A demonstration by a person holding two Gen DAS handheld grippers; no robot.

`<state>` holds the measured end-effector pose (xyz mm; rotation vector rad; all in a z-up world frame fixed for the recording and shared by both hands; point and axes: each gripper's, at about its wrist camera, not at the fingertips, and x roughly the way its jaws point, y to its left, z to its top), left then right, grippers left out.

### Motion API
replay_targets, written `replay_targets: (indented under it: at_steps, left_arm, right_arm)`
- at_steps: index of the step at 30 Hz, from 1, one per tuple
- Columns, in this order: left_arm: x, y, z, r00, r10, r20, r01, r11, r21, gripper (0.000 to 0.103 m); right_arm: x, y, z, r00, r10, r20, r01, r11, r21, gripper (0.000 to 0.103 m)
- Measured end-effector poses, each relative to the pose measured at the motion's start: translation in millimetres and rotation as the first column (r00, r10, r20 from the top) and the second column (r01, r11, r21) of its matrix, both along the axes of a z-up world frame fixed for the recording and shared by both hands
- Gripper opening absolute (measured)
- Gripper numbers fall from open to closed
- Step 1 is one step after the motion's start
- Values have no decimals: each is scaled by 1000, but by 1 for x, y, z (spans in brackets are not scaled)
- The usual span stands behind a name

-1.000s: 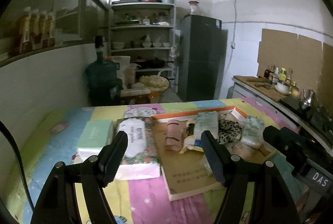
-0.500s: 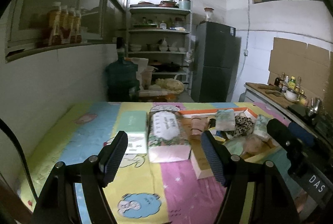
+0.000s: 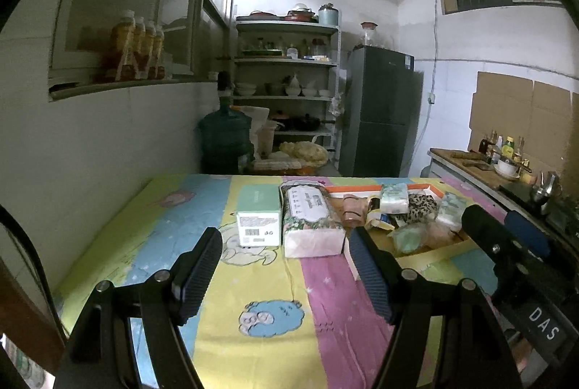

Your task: Organize soft objects

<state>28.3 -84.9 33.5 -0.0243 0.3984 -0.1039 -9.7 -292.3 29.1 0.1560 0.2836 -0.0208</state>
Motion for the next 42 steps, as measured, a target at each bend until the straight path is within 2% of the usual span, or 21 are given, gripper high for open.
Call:
replay_targets:
  at_steps: [13, 42]
  left_arm:
    - [-44, 11, 2, 999, 36, 22, -36, 999, 15, 72]
    - [-58, 20, 8, 997, 61, 41, -61, 998, 7, 72]
  right_arm:
    - [-49, 24, 1, 1000, -4, 22, 5, 999, -39, 77]
    - [-62, 35, 9, 999, 23, 41, -21, 999, -47, 77]
